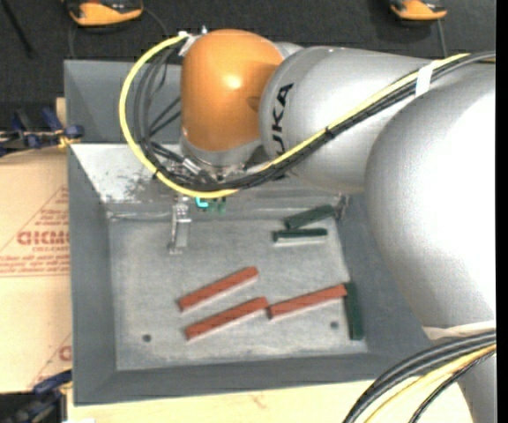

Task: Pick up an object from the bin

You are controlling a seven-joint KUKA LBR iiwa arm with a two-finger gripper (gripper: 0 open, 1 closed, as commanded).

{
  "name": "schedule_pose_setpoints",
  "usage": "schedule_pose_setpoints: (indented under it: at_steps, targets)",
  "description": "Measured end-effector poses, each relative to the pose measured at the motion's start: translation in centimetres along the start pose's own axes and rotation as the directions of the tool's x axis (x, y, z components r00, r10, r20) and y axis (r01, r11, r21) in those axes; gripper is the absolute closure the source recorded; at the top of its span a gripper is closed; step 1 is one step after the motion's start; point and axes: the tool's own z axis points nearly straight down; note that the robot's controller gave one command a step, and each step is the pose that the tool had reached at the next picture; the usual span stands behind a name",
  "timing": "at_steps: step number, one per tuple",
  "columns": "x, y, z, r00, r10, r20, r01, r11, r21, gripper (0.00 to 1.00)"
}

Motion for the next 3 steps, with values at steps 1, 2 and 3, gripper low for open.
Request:
schedule_pose_setpoints:
  at_steps: [1,2,3]
  targets:
    - [7.8,-5.1,11.3,0.974,-0.227,0.001,0.227,0.974,0.003,0.0]
    - [7.5,-4.9,11.0,0.974,-0.225,0.008,0.225,0.974,0.001,1.0]
    - [8.7,-3.8,-3.3,0.949,-0.315,0.015,0.315,0.949,0.004,1.0]
